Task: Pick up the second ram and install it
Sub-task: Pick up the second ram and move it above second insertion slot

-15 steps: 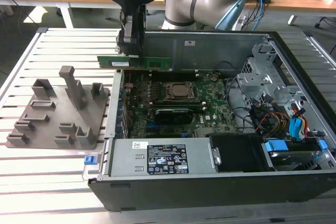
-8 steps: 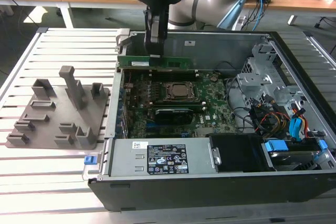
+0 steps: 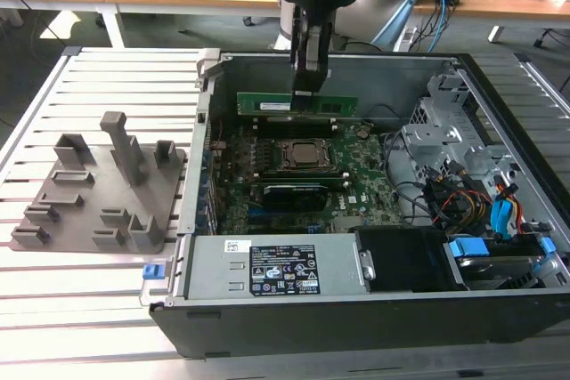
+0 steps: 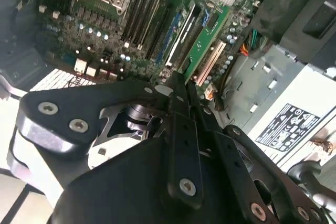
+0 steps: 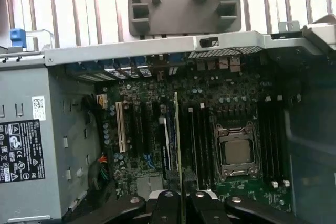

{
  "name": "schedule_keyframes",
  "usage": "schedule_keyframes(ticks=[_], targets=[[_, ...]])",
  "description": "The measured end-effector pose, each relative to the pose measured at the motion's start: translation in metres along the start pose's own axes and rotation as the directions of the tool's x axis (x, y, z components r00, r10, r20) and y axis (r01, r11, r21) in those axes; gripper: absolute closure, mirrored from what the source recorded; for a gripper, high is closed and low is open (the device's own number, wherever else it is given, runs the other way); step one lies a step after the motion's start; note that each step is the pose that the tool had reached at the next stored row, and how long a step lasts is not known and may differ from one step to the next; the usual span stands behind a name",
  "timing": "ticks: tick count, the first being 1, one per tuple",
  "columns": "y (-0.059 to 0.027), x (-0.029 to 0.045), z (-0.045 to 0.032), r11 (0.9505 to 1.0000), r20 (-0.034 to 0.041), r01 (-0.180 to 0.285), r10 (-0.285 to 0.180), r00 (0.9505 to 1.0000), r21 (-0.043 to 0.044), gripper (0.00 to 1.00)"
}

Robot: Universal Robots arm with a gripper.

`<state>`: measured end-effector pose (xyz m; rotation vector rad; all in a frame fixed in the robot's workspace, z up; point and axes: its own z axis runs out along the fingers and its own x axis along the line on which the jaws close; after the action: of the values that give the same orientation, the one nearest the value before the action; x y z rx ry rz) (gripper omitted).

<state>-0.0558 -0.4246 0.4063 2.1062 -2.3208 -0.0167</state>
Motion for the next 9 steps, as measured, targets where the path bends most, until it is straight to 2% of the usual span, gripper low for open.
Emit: schedule_keyframes(ticks=[3,5,9], targets=[[-0.0126,-0.0017,-0.0002,1.0000,-0.0006,0.000,0.000,1.0000,-0.0001,0.86],[-0.0224,-0.0028,-0.0003,1.0000,-0.0036,0.000,0.000,1.0000,0.0000,0.86],[-0.0308,-0.0044,-0.0003,1.0000,-0.0038,0.000,0.000,1.0000,-0.0005,0.86]])
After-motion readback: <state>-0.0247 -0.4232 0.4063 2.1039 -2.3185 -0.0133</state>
